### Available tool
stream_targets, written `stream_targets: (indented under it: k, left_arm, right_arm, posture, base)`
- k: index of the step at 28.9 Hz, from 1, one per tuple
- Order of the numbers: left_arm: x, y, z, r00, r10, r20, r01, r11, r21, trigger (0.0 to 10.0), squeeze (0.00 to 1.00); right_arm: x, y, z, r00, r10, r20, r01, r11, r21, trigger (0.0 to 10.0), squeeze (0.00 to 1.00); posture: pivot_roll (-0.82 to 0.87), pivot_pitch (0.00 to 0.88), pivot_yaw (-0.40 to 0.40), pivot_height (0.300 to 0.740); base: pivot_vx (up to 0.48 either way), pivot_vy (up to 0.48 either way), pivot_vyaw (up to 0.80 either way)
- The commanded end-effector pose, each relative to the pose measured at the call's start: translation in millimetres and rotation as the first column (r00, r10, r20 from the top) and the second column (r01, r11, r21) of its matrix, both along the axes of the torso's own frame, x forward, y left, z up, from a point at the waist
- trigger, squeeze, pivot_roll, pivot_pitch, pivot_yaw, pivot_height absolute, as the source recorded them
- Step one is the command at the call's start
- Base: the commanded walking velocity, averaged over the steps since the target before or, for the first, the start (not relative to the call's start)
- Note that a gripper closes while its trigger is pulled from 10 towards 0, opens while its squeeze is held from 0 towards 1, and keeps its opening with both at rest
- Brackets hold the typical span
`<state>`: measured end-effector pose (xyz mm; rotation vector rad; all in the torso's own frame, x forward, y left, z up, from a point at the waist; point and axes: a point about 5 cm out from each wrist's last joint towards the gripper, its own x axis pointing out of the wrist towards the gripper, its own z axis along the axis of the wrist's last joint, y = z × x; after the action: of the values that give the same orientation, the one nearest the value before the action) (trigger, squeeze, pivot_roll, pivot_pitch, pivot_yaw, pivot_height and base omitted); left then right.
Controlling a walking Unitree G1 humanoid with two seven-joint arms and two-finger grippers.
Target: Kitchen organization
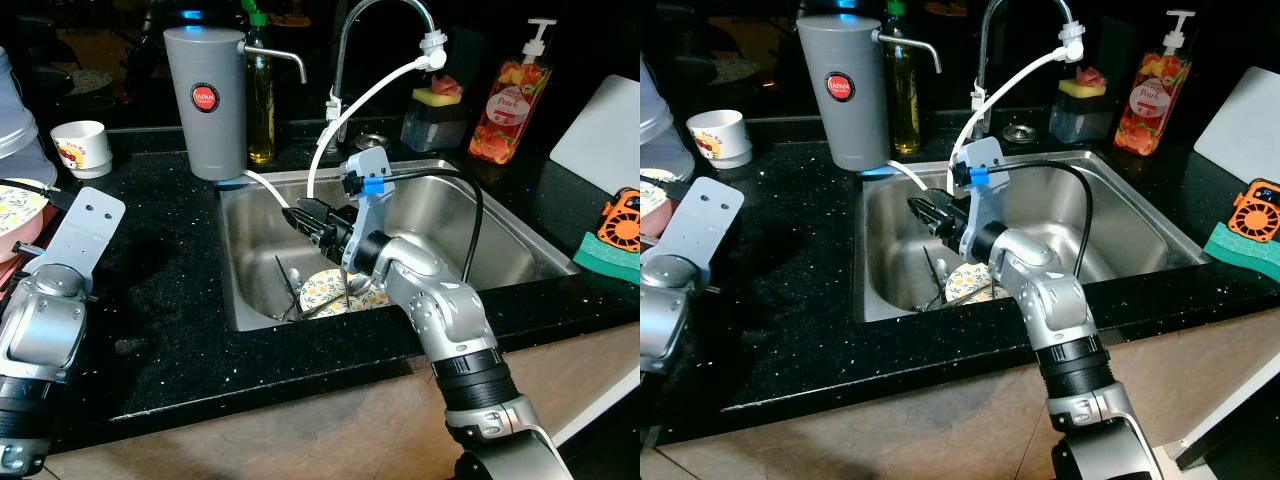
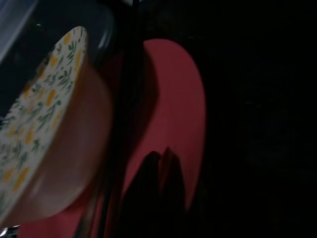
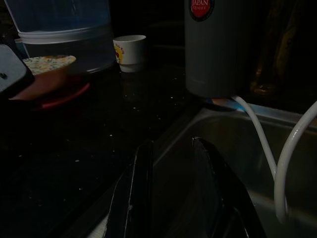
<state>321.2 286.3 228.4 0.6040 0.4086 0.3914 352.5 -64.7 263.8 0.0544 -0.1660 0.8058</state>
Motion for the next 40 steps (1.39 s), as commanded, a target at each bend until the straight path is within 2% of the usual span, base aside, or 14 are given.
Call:
stream_targets:
  k: [1,6,8,9,12,13,14,16,20,27,29,30,33,40]
  left_arm:
    - [-3.3,6.6,-18.4,0.996,0.023,-0.091,-0.025,1.0,-0.016,0.7,0.0]
    - [-2.6,6.3,-18.2,0.996,0.014,-0.092,-0.015,1.0,-0.015,0.0,0.0]
    - [-1.8,3.7,-18.3,0.996,0.001,-0.094,-0.002,1.0,-0.014,0.0,0.0]
    - [-1.8,3.7,-18.3,0.996,0.001,-0.094,-0.002,1.0,-0.014,0.0,0.0]
    - [-0.9,1.0,-19.4,0.995,-0.009,-0.098,0.008,1.0,-0.015,0.0,0.0]
    - [-0.9,1.0,-19.4,0.995,-0.009,-0.098,0.008,1.0,-0.015,0.0,0.0]
    - [-0.6,0.5,-19.8,0.995,-0.012,-0.099,0.01,1.0,-0.014,0.0,0.0]
    - [-0.4,-0.2,-20.2,0.995,-0.016,-0.101,0.014,1.0,-0.014,0.0,0.0]
    - [0.7,-5.0,-21.4,0.994,-0.039,-0.103,0.037,0.999,-0.022,0.0,0.0]
    - [7.1,-26.8,-22.3,0.988,-0.128,-0.091,0.125,0.991,-0.039,0.0,0.0]
    - [10.5,-45.7,-23.9,0.975,-0.2,-0.093,0.196,0.979,-0.051,0.0,0.0]
    - [10.5,-45.7,-23.9,0.975,-0.2,-0.093,0.196,0.979,-0.051,0.0,0.0]
    - [11.8,-74.1,-27.5,0.951,-0.295,-0.098,0.288,0.954,-0.081,0.0,0.0]
    - [8.0,-100.3,-28.6,0.918,-0.384,-0.101,0.373,0.921,-0.11,0.0,0.0]
  right_arm:
    - [2.4,-2.6,4.3,1.0,-0.007,0.017,0.007,1.0,0.001,10.0,0.0]
    - [2.8,-3.8,3.9,1.0,-0.001,0.017,0.002,1.0,-0.006,10.0,0.0]
    - [-3.7,-0.9,-2.7,0.994,0.111,-0.005,-0.111,0.993,-0.05,10.0,0.0]
    - [-3.7,-0.9,-2.7,0.994,0.111,-0.005,-0.111,0.993,-0.05,10.0,0.0]
    - [-21.2,5.2,-10.9,0.952,0.307,-0.009,-0.306,0.947,-0.099,10.0,0.0]
    - [-21.2,5.2,-10.9,0.952,0.307,-0.009,-0.306,0.947,-0.099,10.0,0.0]
    - [-33.6,9.2,-12.0,0.908,0.419,0.0,-0.417,0.902,-0.112,10.0,0.0]
    - [-38.8,11.0,-13.4,0.887,0.463,-0.002,-0.459,0.879,-0.129,10.0,0.0]
    - [-40.3,12.4,-15.2,0.882,0.472,-0.002,-0.468,0.872,-0.143,10.0,0.0]
    - [-39.3,10.8,-16.1,0.88,0.475,-0.013,-0.472,0.869,-0.147,10.0,0.0]
    - [-38.8,9.1,-16.6,0.88,0.474,-0.017,-0.471,0.869,-0.151,10.0,0.0]
    - [-38.8,9.1,-16.6,0.88,0.474,-0.017,-0.471,0.869,-0.151,10.0,0.0]
    - [-38.3,7.5,-17.2,0.883,0.47,-0.02,-0.467,0.871,-0.156,10.0,0.0]
    - [-39.0,7.3,-17.3,0.881,0.473,-0.022,-0.47,0.869,-0.155,10.0,0.0]
  posture:
    - [0.0,0.081,-0.037,0.74]
    - [0.0,0.083,-0.037,0.74]
    - [0.0,0.084,-0.037,0.74]
    - [0.0,0.084,-0.037,0.74]
    - [0.0,0.087,-0.038,0.74]
    - [0.0,0.087,-0.038,0.74]
    - [0.0,0.088,-0.037,0.74]
    - [0.0,0.088,-0.038,0.74]
    - [0.0,0.089,-0.038,0.74]
    - [0.0,0.091,-0.038,0.74]
    - [0.0,0.091,-0.037,0.74]
    - [0.0,0.091,-0.037,0.74]
    - [0.0,0.091,-0.034,0.74]
    - [0.0,0.091,-0.033,0.74]
  base:
    - [0.0,0.0,0.0]
    - [0.0,0.0,0.0]
    - [0.0,0.0,0.0]
    - [0.0,0.0,0.0]
    - [0.0,0.0,0.0]
    - [0.0,0.0,0.0]
    - [0.0,0.0,0.0]
    - [0.0,0.0,0.0]
    - [0.0,0.0,0.0]
    - [0.0,0.0,0.0]
    - [0.0,0.0,0.0]
    - [0.0,0.0,0.0]
    - [0.0,0.0,0.0]
    - [0.0,0.0,0.0]
